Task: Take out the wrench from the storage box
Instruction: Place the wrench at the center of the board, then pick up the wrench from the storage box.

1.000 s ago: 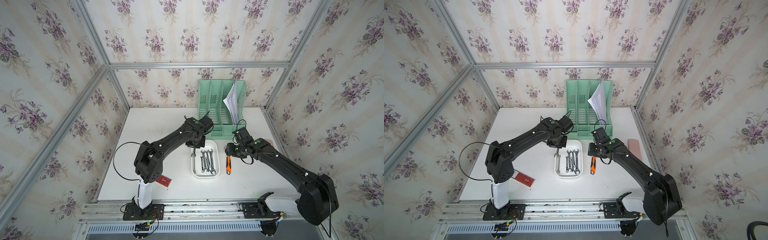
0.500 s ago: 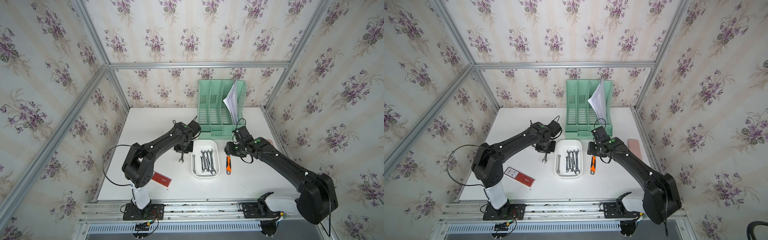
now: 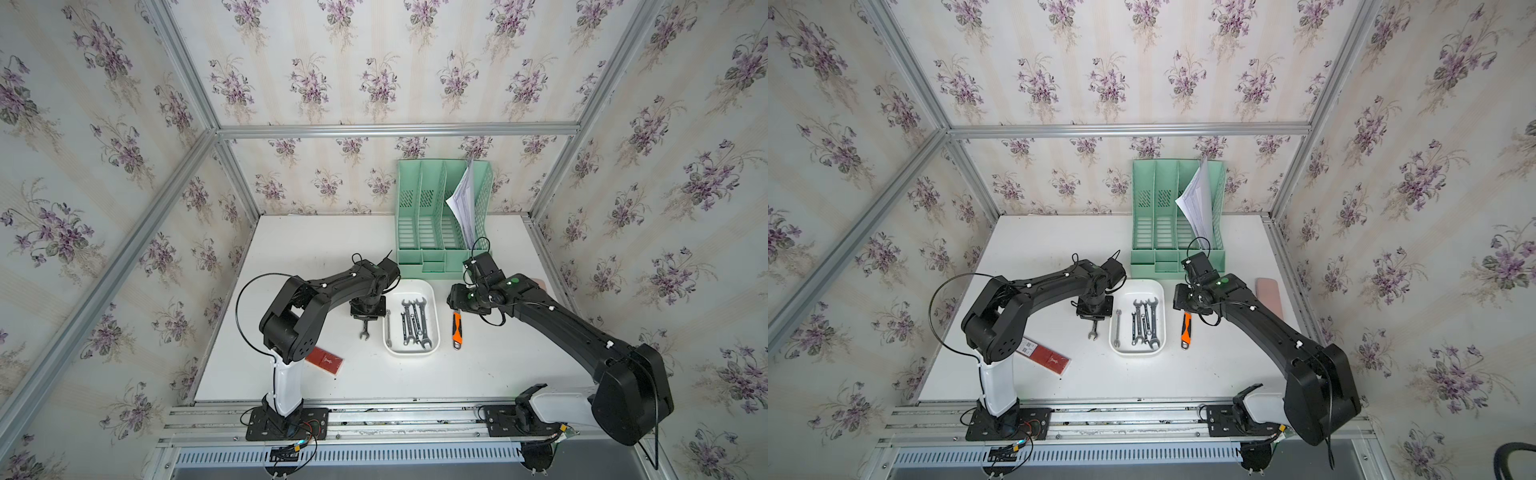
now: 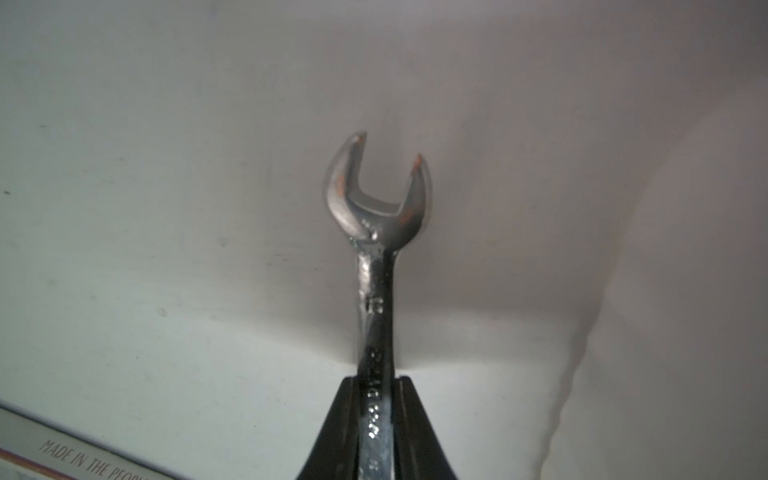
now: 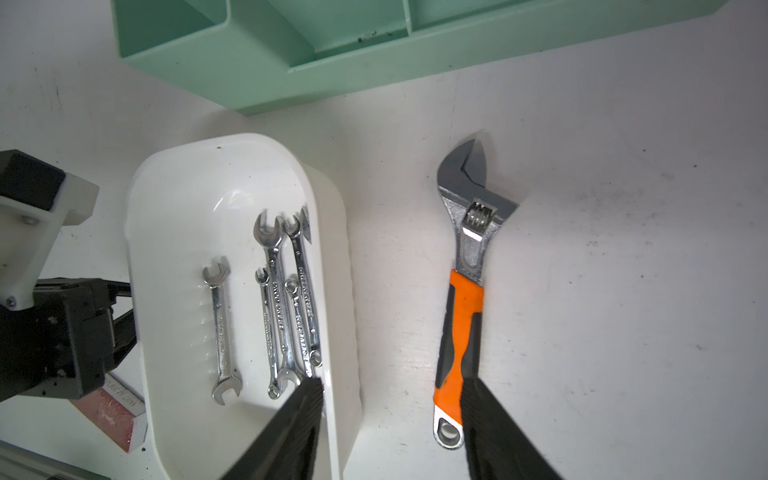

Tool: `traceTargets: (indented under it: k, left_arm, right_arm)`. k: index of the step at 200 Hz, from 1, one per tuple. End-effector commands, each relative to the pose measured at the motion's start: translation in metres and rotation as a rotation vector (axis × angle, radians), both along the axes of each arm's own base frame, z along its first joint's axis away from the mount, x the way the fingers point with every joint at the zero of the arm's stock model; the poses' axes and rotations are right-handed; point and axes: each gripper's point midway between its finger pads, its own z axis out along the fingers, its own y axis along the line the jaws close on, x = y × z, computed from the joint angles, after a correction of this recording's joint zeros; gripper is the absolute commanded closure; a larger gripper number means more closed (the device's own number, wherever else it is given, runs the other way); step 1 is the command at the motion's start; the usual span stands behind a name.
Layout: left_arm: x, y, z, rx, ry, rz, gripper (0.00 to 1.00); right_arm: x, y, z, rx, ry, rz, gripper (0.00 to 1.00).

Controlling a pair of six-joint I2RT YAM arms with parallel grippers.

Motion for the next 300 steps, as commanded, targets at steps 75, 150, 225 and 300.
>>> traceTargets:
  k: [75,150,225,300]
  left_arm:
    - [-0.005,-0.004,0.007,-0.05,-0.003,-0.005,0.57]
    - [0.004,0.016,0.09,-0.099,-0.177,-0.015,0.24]
    - [-0.001,0.057,0.148,-0.131,-0.322,0.029,0.08]
    - [-0.009,0.073,0.15,-0.143,-0.338,0.063,0.06]
  right_arm:
    - [-0.001,0.02,0.017,0.087,-0.005,0.033,0.4]
    - [-0.004,0.063,0.035,0.1,-0.005,0.117,0.42]
    - [-0.001,0.103,0.009,0.008,0.043,0.19,0.43]
    - [-0.003,0.132,-0.046,-0.079,0.131,0.241,0.48]
